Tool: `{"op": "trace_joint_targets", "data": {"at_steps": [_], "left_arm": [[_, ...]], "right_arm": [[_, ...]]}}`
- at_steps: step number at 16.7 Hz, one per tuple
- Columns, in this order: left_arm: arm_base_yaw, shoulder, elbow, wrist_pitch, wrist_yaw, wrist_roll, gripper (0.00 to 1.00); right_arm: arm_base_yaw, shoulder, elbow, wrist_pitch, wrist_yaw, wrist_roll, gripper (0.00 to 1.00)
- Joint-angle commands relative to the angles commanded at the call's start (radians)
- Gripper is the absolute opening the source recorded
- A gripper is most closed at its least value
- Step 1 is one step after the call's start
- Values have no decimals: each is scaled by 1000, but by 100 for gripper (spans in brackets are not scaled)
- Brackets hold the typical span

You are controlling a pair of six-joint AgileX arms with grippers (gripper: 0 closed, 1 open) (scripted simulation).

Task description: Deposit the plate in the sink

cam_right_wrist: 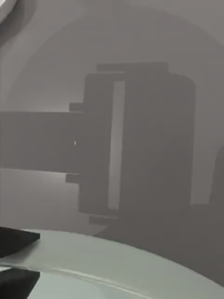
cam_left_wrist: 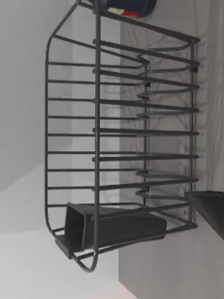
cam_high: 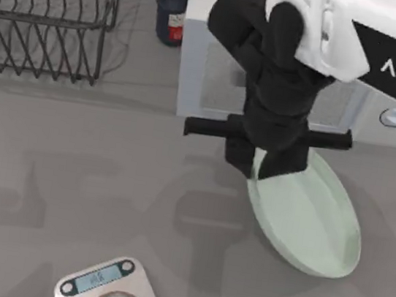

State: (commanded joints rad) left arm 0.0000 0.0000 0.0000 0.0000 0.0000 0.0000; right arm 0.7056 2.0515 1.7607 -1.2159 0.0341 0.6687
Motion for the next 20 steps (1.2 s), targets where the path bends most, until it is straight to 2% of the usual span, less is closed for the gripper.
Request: {"op": "trace_joint_targets", "data": {"at_steps": [4,8,16,20], "left_arm": [[0,0,0,0,0,0,100],[0,0,0,0,0,0,100],[0,0,0,0,0,0,100],[0,0,0,0,0,0,100]], "right_arm": [[-37,8,357,-333,-2,-20,0],[-121,3,572,-544,-10,-72,0],[-152,-2,622,-592,-13,-93,0],[-223,-12,723,-580,-12,-171,0]]}}
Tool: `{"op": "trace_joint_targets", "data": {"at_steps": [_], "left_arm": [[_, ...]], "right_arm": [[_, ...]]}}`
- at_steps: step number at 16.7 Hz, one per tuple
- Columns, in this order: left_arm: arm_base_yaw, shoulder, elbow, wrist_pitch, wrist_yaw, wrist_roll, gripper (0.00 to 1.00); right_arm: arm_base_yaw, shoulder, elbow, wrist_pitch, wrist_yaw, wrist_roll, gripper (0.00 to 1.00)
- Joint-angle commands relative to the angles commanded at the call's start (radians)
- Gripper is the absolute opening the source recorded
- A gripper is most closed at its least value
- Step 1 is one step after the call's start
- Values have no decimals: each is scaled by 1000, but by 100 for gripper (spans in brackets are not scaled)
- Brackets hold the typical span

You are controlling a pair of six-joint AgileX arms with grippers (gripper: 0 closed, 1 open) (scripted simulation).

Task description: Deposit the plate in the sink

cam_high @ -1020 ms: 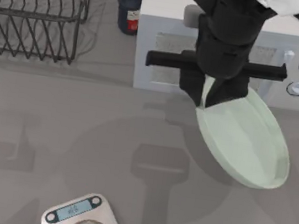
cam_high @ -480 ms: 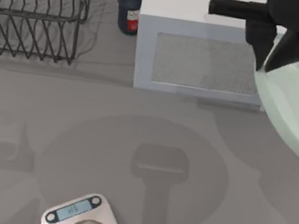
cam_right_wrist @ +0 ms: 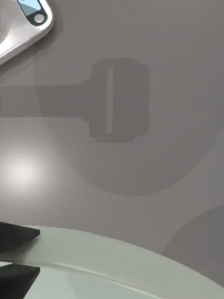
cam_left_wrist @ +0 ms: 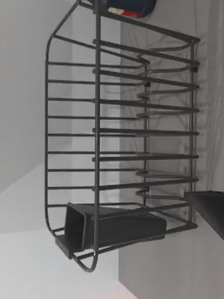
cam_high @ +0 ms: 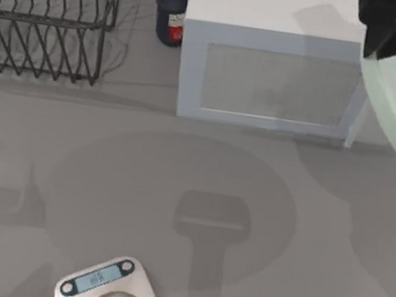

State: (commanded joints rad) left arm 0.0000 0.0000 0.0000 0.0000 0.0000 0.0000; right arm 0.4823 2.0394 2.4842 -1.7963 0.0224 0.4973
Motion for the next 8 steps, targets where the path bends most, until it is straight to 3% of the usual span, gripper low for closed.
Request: {"op": "trace_joint_targets", "data": {"at_steps": [8], "left_arm": [[0,0,0,0,0,0,100]], "right_arm": [[-354,294,358,73,4,-335,0]]}}
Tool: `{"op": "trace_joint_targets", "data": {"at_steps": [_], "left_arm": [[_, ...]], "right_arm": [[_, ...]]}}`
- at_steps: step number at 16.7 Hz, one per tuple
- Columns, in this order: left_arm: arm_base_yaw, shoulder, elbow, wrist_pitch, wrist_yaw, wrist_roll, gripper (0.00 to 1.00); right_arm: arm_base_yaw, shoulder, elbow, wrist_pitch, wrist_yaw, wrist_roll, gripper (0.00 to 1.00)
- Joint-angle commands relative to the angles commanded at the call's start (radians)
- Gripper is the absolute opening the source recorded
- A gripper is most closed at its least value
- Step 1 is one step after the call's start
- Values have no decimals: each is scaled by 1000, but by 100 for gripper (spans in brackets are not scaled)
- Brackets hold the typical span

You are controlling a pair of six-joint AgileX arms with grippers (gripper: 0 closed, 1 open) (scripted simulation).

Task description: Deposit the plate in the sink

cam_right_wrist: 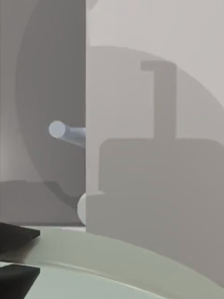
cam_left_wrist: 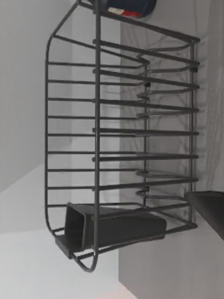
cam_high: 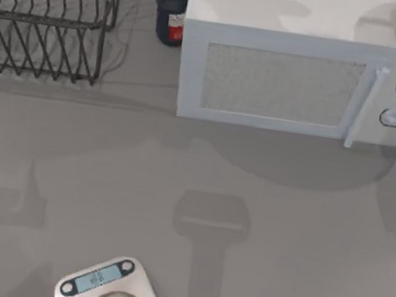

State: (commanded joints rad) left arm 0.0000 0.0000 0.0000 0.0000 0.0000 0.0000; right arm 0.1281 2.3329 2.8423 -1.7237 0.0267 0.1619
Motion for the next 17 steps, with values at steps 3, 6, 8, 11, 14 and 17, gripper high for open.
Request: {"op": "trace_joint_targets", "data": {"at_steps": [3,6,8,11,14,17], "left_arm": [[0,0,0,0,0,0,100],[0,0,0,0,0,0,100],[0,0,0,0,0,0,100],[0,0,0,0,0,0,100],[0,0,0,0,0,0,100],[0,0,0,0,0,0,100]], "right_arm": [[-117,168,69,-9,-3,-109,0],[-180,310,72,-25,-12,-184,0],[-203,364,61,-32,-16,-213,0],[-211,377,58,-34,-17,-220,0],[-211,377,58,-34,-17,-220,8],[-211,377,58,-34,-17,-220,30]]}}
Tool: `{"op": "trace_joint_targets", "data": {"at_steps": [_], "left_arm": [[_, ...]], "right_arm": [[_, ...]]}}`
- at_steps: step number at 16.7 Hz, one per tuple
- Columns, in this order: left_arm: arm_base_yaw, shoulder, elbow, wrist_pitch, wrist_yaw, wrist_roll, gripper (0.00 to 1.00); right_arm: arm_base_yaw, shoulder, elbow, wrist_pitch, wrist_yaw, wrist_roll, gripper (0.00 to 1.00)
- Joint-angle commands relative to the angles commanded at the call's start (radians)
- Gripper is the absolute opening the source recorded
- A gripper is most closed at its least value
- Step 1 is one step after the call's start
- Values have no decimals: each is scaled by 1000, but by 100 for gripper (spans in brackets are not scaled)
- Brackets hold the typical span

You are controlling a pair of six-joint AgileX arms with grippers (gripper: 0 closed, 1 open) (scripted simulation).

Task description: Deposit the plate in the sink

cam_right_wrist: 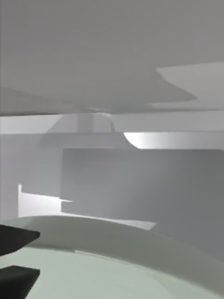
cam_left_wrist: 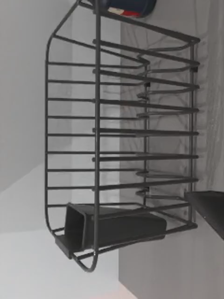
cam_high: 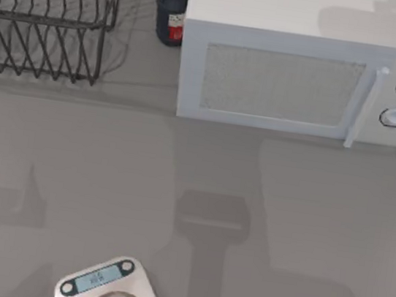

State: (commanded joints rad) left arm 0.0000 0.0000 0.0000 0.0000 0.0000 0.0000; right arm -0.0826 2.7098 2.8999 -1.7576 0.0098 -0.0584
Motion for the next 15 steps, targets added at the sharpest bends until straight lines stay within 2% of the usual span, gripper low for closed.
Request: {"op": "trace_joint_targets", "data": {"at_steps": [9,15], "left_arm": [[0,0,0,0,0,0,100],[0,0,0,0,0,0,100]], "right_arm": [[0,0,0,0,0,0,98],[0,0,0,0,0,0,100]]}}
